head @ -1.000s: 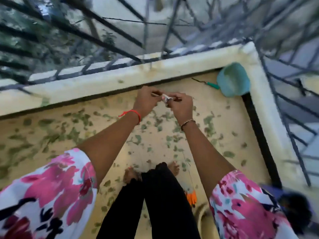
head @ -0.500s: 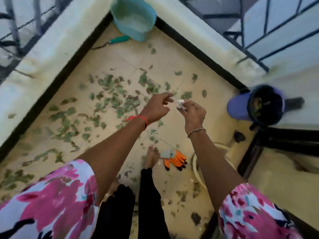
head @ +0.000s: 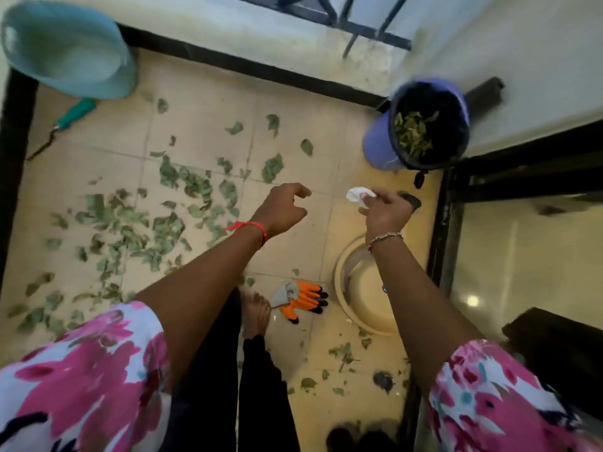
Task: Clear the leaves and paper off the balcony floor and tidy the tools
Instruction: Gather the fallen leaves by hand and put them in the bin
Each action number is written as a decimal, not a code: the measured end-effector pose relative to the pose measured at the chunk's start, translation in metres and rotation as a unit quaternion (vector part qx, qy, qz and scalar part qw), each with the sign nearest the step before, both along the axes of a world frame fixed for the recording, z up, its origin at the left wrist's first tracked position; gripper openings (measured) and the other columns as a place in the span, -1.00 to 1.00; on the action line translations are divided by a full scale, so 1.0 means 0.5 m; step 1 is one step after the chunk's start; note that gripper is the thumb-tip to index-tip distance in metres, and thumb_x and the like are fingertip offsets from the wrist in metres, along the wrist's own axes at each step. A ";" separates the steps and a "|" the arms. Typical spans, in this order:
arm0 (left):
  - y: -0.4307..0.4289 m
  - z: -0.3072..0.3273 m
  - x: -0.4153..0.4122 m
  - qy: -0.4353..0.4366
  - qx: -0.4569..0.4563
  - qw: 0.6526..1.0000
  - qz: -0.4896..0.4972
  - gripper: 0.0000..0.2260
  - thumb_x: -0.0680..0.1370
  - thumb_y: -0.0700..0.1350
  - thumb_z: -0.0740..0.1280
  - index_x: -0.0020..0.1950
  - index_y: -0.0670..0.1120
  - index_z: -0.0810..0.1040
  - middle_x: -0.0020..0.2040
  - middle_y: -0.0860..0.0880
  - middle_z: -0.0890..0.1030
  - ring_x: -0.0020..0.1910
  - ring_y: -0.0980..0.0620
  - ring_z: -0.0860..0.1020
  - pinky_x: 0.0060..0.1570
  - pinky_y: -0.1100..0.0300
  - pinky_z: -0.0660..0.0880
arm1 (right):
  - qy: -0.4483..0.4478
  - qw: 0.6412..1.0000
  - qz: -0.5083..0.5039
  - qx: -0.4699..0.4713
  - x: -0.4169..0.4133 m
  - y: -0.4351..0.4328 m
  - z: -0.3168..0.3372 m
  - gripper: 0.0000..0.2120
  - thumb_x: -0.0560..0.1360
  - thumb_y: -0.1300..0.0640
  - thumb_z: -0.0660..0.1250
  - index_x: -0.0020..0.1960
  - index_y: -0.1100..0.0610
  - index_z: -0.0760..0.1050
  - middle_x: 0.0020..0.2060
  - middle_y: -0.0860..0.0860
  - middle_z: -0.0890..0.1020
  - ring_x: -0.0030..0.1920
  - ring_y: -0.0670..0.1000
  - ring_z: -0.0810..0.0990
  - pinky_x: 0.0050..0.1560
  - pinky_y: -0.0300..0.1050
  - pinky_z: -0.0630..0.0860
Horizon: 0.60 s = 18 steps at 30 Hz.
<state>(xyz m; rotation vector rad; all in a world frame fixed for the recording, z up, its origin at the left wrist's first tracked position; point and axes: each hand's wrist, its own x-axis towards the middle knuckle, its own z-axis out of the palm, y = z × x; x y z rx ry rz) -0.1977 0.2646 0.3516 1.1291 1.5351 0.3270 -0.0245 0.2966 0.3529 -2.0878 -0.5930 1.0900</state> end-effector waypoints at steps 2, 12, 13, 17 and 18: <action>0.037 -0.005 0.014 0.012 -0.002 1.000 -0.028 -0.66 0.50 -0.31 0.29 0.27 -0.14 0.49 0.30 -0.09 0.48 0.23 -0.03 0.45 0.04 0.29 0.33 | -0.023 1.000 -0.011 0.004 0.025 0.021 -0.005 -0.75 0.41 0.45 0.37 0.09 0.42 0.53 -0.11 0.18 0.57 -0.15 0.10 0.55 -0.24 -0.20 0.58; 0.266 0.000 0.086 0.050 0.036 0.985 -0.160 -0.64 0.53 -0.31 0.26 0.32 -0.16 0.44 0.35 -0.14 0.42 0.34 -0.07 0.37 0.21 0.21 0.31 | -0.088 0.991 -0.099 0.010 0.130 0.195 -0.046 -0.80 0.40 0.40 0.39 0.03 0.40 0.57 -0.15 0.14 0.58 -0.10 0.10 0.56 0.06 0.04 0.56; 0.287 -0.003 0.100 0.051 0.039 0.984 -0.165 -0.64 0.53 -0.31 0.26 0.33 -0.17 0.44 0.35 -0.14 0.42 0.34 -0.06 0.37 0.20 0.23 0.31 | -0.093 0.990 -0.103 0.012 0.142 0.216 -0.050 -0.80 0.40 0.37 0.39 0.03 0.37 0.58 -0.16 0.14 0.58 -0.10 0.10 0.58 0.07 0.03 0.56; 0.365 -0.027 0.174 0.053 0.055 0.982 -0.171 -0.65 0.53 -0.29 0.28 0.32 -0.16 0.45 0.34 -0.13 0.43 0.32 -0.06 0.38 0.17 0.24 0.31 | -0.133 0.989 -0.058 0.020 0.195 0.294 -0.076 -0.76 0.42 0.31 0.38 0.08 0.34 0.58 -0.01 0.16 0.61 -0.02 0.10 0.58 -0.03 -0.21 0.48; 0.384 -0.036 0.195 0.051 0.051 0.983 -0.169 -0.65 0.53 -0.28 0.28 0.33 -0.16 0.45 0.34 -0.13 0.43 0.33 -0.06 0.38 0.18 0.24 0.30 | -0.137 0.989 -0.046 0.018 0.210 0.314 -0.086 -0.75 0.43 0.30 0.37 0.10 0.34 0.57 0.03 0.18 0.61 0.01 0.12 0.58 -0.04 -0.24 0.46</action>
